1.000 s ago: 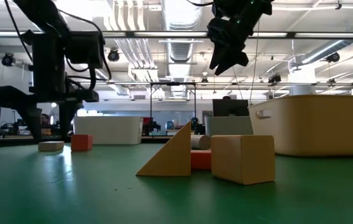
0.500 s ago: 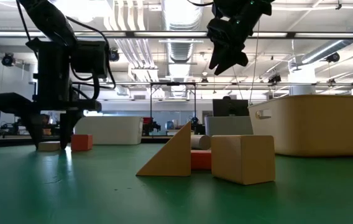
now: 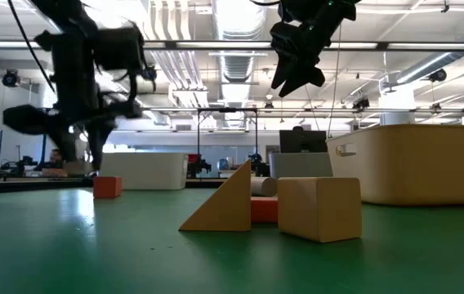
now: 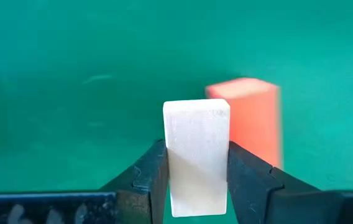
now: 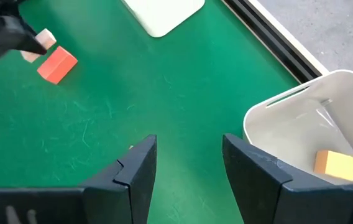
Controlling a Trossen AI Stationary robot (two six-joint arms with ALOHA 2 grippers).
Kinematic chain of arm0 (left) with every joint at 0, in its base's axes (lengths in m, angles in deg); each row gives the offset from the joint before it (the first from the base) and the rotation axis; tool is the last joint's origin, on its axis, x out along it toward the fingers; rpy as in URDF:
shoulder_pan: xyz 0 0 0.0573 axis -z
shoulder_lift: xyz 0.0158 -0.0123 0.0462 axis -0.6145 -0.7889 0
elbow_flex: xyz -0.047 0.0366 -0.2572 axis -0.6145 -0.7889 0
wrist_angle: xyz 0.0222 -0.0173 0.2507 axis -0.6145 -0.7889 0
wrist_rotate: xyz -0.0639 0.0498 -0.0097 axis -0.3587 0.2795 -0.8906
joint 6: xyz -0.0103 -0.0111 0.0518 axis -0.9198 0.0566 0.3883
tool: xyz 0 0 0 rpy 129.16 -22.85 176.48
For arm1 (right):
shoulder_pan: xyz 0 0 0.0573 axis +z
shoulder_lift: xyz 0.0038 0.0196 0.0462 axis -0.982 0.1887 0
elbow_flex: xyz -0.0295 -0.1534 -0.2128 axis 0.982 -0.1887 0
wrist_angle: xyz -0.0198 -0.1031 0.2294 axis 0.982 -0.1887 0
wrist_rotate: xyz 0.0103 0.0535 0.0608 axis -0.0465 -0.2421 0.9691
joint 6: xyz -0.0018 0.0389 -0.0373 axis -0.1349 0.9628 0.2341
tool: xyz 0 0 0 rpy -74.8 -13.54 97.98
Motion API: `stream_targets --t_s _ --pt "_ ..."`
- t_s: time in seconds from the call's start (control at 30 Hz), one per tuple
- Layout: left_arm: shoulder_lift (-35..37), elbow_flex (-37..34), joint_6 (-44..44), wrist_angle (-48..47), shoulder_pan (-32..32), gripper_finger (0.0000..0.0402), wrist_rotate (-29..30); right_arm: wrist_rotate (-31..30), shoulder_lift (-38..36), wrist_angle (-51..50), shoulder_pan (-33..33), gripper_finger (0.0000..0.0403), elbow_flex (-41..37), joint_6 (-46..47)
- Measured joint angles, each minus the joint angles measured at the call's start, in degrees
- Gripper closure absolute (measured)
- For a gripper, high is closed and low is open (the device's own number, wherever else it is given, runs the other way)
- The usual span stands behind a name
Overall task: Sort & place blocks by color
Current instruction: Put the brown block into the white bin
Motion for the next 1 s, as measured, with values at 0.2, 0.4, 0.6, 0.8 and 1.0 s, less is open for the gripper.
stream_targets --t_s 0.2,0.4,0.6,0.8,1.0 --pt "3.83 8.03 9.18 -0.69 -4.60 0.0290 5.26 0.02 0.00 1.37 0.00 0.0232 0.00 1.80" --pt "1.98 15.42 28.42 -0.40 -17.37 0.0290 9.45 -0.01 0.00 1.63 0.00 0.0232 0.00 2.98" --pt "-4.22 18.04 45.79 7.83 -30.92 0.0290 7.97 -0.04 0.00 1.89 0.00 0.0232 0.00 3.78" --pt "-13.70 19.91 51.72 13.35 -35.54 0.0290 2.08 -1.57 0.00 2.03 0.00 0.0232 0.00 4.83" --pt "-19.16 19.89 51.51 12.89 -35.48 0.0288 1.76 -2.97 0.00 2.05 0.00 0.0232 0.00 6.61"
